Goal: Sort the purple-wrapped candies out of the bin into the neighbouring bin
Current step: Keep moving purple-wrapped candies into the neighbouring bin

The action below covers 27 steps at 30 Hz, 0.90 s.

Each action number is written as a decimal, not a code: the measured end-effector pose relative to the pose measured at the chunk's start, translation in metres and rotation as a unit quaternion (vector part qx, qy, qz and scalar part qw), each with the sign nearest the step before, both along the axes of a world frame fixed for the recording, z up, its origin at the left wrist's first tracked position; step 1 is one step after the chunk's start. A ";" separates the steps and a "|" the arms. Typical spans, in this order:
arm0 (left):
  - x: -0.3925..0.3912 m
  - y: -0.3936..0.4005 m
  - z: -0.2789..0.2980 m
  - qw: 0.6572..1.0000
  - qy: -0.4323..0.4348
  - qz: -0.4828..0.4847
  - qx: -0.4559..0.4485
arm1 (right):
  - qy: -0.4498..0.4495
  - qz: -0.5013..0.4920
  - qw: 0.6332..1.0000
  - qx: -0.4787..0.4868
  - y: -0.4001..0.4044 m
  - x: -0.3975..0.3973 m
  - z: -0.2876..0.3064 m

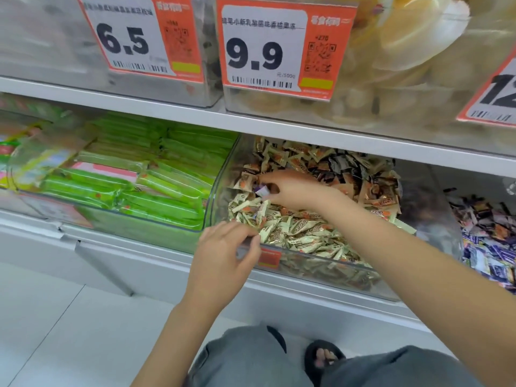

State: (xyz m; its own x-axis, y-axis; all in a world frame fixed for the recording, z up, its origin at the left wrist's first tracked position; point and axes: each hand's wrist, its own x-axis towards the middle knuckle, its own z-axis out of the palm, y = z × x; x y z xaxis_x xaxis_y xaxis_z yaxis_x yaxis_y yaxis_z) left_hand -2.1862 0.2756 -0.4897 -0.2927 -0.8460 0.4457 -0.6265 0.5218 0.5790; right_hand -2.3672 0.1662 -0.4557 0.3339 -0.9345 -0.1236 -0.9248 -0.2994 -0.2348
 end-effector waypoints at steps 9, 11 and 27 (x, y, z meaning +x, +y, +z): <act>-0.005 -0.023 0.027 0.983 0.145 0.038 0.110 | -0.321 -0.027 0.946 0.027 0.047 0.001 0.026; -0.009 -0.029 0.032 0.977 0.169 0.062 0.115 | -0.373 -0.005 0.926 0.059 0.049 0.010 0.027; 0.018 -0.010 0.021 0.952 0.242 0.112 0.148 | 0.005 0.091 0.995 0.036 0.035 0.010 0.010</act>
